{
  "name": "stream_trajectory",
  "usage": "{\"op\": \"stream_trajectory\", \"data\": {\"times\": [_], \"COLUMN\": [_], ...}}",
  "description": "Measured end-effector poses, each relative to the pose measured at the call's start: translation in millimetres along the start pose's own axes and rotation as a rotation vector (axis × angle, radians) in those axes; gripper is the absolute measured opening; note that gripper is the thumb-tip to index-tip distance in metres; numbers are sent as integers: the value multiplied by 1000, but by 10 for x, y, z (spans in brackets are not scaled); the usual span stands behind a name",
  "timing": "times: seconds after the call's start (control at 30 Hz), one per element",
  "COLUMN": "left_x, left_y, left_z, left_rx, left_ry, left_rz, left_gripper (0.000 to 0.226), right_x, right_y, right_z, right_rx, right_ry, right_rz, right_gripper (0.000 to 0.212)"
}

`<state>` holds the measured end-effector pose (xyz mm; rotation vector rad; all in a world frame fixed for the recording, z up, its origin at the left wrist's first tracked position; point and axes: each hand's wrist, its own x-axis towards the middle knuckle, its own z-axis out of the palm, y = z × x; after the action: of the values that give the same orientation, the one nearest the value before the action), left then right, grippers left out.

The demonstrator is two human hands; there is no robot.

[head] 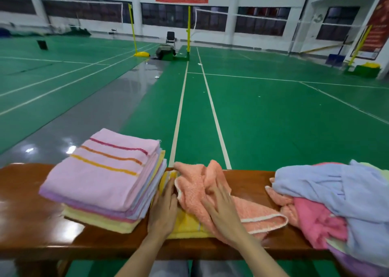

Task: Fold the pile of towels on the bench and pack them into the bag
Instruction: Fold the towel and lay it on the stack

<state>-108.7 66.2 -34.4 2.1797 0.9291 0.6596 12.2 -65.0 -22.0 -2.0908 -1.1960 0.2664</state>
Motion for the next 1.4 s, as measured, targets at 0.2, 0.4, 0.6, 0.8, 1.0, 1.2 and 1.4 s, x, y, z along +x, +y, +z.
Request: {"op": "stream_trajectory", "data": {"times": [0.2,0.4,0.6,0.8,1.0,1.2,1.4], "left_x": [8,37,43,67,102,119,106], "left_y": [71,-21,32,28,-44,-42,26], "left_z": [-66,-25,-100,-113,-121,-97,-150], "left_rx": [-194,-76,-338,-433,-450,-426,-491], "left_ry": [-20,-48,-13,64,29,9,-20], "left_rz": [10,2,-110,-158,-135,-111,-171], "left_gripper": [74,97,53,35,15,24,32], "right_x": [-155,-49,77,-170,-138,-105,-210], "right_y": [-57,-105,106,452,295,-202,-18], "right_z": [-53,-373,-1032,-1419,-1015,-348,114], "right_rx": [167,315,257,-421,-708,-395,-368], "right_ry": [58,132,213,477,492,132,-51], "right_rz": [62,261,247,431,211,133,114], "right_gripper": [38,53,16,17,31,75,81]}}
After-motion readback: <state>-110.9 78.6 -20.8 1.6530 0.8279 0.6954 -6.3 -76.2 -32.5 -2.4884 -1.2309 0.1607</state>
